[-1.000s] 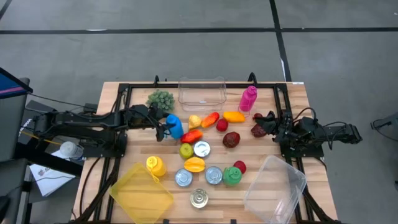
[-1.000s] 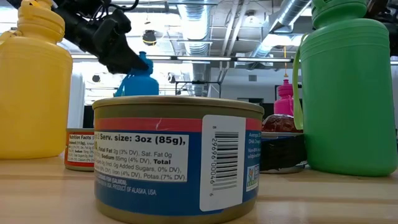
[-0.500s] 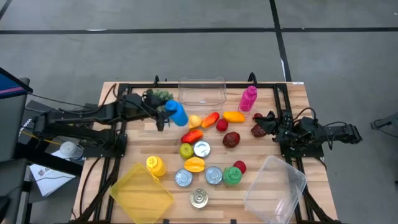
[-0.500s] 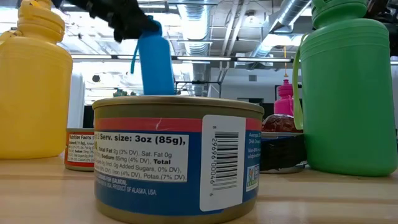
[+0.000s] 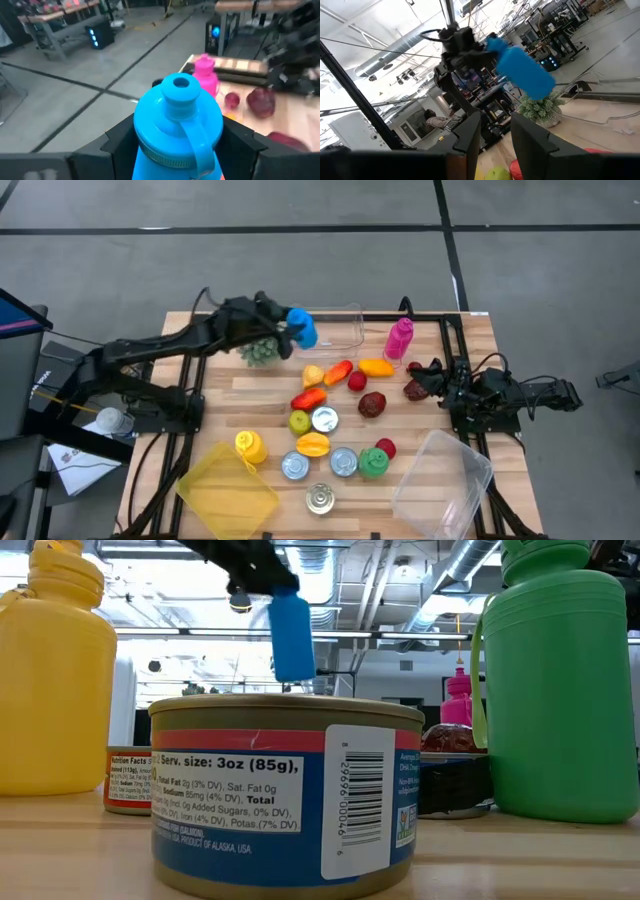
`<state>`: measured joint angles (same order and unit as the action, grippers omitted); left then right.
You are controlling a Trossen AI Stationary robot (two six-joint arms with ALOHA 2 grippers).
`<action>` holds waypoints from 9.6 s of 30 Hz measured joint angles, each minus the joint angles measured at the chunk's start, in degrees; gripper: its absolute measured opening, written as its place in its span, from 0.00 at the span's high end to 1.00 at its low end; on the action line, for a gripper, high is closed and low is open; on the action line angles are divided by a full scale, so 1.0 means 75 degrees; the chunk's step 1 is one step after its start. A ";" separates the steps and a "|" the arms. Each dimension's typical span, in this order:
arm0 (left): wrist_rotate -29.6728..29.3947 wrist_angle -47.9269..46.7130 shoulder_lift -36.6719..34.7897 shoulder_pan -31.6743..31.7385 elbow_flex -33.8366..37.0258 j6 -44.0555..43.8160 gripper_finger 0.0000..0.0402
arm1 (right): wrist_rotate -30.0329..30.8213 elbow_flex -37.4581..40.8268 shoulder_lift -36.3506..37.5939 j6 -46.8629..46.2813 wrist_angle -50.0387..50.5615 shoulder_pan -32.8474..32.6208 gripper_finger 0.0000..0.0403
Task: Pick & Place Food Item
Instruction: Put the blue water bottle into the transparent bin, then put the pink water bottle into the transparent bin
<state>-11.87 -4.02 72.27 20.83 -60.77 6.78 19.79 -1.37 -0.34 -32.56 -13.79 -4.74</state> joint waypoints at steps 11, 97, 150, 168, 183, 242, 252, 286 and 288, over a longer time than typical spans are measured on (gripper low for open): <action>0.0679 0.0797 0.1369 0.1553 -0.0190 -0.0329 0.48 | -0.0006 0.0000 -0.0001 0.0000 0.0002 0.0000 0.74; 0.1467 0.2138 -0.0937 0.2197 0.1188 -0.0021 0.13 | 0.0773 -0.0763 -0.0118 0.1902 -0.1017 0.0001 0.33; 0.1704 0.1601 -0.6344 0.2030 0.4234 -0.2887 0.82 | 0.0341 -0.7079 -0.7612 0.1043 0.6624 0.4979 0.29; 0.1704 0.1595 -0.6338 0.2030 0.4234 -0.2972 0.81 | 0.0563 -0.5092 -0.7242 0.1761 0.4086 0.4846 0.19; 0.1704 0.1572 -0.6326 0.2030 0.4234 -0.2963 0.81 | 0.0769 -0.4983 -0.7306 0.2207 0.3921 0.4586 0.19; 0.1701 0.1173 -0.6315 0.2033 0.4228 -0.2949 0.81 | 0.0781 -0.7033 -0.7370 0.2744 0.5279 0.4633 0.90; 0.1696 0.1187 -0.6315 0.2033 0.4228 -0.2946 0.81 | 0.0748 -0.8131 -0.7975 0.2939 0.4531 0.4883 0.90; 0.1640 0.1198 -0.6315 0.2033 0.4228 -0.2946 0.81 | -0.0435 -1.0369 -1.3510 0.3425 0.2328 0.4302 0.88; 0.1640 0.1199 -0.6315 0.2033 0.4228 -0.2946 0.81 | -0.0493 -1.0369 -1.3645 0.3421 0.2327 0.4309 0.88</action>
<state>0.43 4.97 24.91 36.07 -29.06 -15.31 16.10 -79.13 -102.68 -6.90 3.66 27.57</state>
